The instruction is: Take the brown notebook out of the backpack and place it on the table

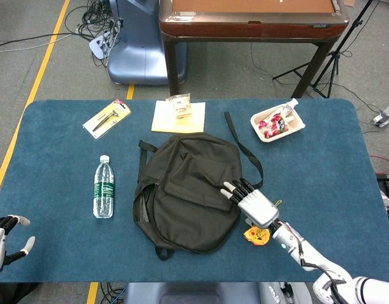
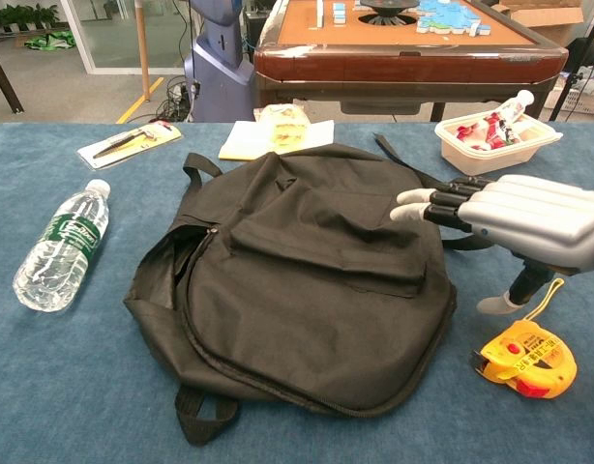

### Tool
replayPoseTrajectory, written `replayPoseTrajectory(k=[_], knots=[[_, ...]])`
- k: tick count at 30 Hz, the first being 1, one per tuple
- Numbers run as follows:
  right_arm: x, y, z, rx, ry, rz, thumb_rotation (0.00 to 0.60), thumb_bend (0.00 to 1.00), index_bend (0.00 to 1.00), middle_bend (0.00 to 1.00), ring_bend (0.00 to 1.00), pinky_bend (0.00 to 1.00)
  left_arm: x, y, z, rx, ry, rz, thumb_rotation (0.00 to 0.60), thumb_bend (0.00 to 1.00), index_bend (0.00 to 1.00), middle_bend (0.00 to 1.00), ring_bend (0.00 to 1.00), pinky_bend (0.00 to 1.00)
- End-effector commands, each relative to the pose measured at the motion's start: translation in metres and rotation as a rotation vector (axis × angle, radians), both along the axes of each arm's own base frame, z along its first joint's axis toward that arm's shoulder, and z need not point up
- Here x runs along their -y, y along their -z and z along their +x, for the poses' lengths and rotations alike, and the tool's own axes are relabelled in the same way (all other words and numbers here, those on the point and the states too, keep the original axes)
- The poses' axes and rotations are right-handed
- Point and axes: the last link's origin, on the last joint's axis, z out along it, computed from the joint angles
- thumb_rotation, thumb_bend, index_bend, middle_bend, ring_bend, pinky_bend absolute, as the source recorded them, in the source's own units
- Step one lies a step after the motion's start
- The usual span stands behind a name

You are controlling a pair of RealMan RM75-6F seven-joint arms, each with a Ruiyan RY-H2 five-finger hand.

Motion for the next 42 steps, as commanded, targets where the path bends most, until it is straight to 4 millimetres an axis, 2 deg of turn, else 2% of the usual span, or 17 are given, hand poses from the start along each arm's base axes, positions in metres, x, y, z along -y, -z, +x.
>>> replayPoseTrajectory(k=[1, 7, 13, 25, 27, 32, 34, 39, 42], knots=[[0.004, 0.011, 0.002, -0.012, -0.015, 0.014, 0.600, 0.04, 0.01, 0.00, 0.00, 0.08, -0.001, -0.001, 0.000, 0.001, 0.002, -0.001, 0.600, 0.26, 0.42, 0.39, 0.31, 0.26], [0.005, 0.028, 0.009, -0.005, -0.069, 0.031, 0.600, 0.04, 0.01, 0.00, 0.00, 0.07, 0.001, -0.001, 0.000, 0.012, 0.005, 0.002, 0.600, 0.26, 0.42, 0.39, 0.31, 0.26], [-0.002, 0.039, 0.021, 0.036, -0.132, 0.062, 0.600, 0.04, 0.01, 0.00, 0.00, 0.07, 0.003, -0.003, -0.001, 0.015, 0.005, 0.005, 0.600, 0.26, 0.42, 0.39, 0.31, 0.26], [-0.012, 0.038, 0.037, 0.108, -0.169, 0.094, 0.600, 0.05, 0.01, 0.01, 0.00, 0.07, 0.005, -0.002, -0.001, 0.021, 0.002, -0.004, 0.600, 0.26, 0.42, 0.39, 0.31, 0.26], [-0.010, 0.038, 0.039, 0.113, -0.166, 0.092, 0.600, 0.08, 0.02, 0.03, 0.00, 0.07, 0.006, -0.002, -0.001, 0.022, -0.002, -0.006, 0.600, 0.26, 0.42, 0.39, 0.31, 0.26], [-0.007, 0.043, 0.041, 0.098, -0.132, 0.117, 0.600, 0.30, 0.19, 0.10, 0.00, 0.07, 0.005, -0.002, -0.002, 0.010, -0.008, -0.012, 0.600, 0.26, 0.42, 0.39, 0.31, 0.26], [-0.007, 0.046, 0.042, 0.078, -0.127, 0.131, 0.600, 0.38, 0.30, 0.15, 0.00, 0.07, 0.006, -0.001, -0.002, 0.013, -0.011, -0.014, 0.600, 0.26, 0.42, 0.39, 0.31, 0.26], [-0.008, 0.045, 0.044, 0.066, -0.104, 0.153, 0.600, 0.52, 0.45, 0.22, 0.00, 0.07, 0.007, -0.002, -0.002, 0.026, -0.024, -0.024, 0.600, 0.26, 0.42, 0.39, 0.31, 0.26], [-0.008, 0.042, 0.046, 0.075, -0.090, 0.156, 0.600, 0.54, 0.55, 0.27, 0.03, 0.07, 0.006, -0.001, -0.002, 0.027, -0.025, -0.029, 0.600, 0.26, 0.42, 0.39, 0.31, 0.26]])
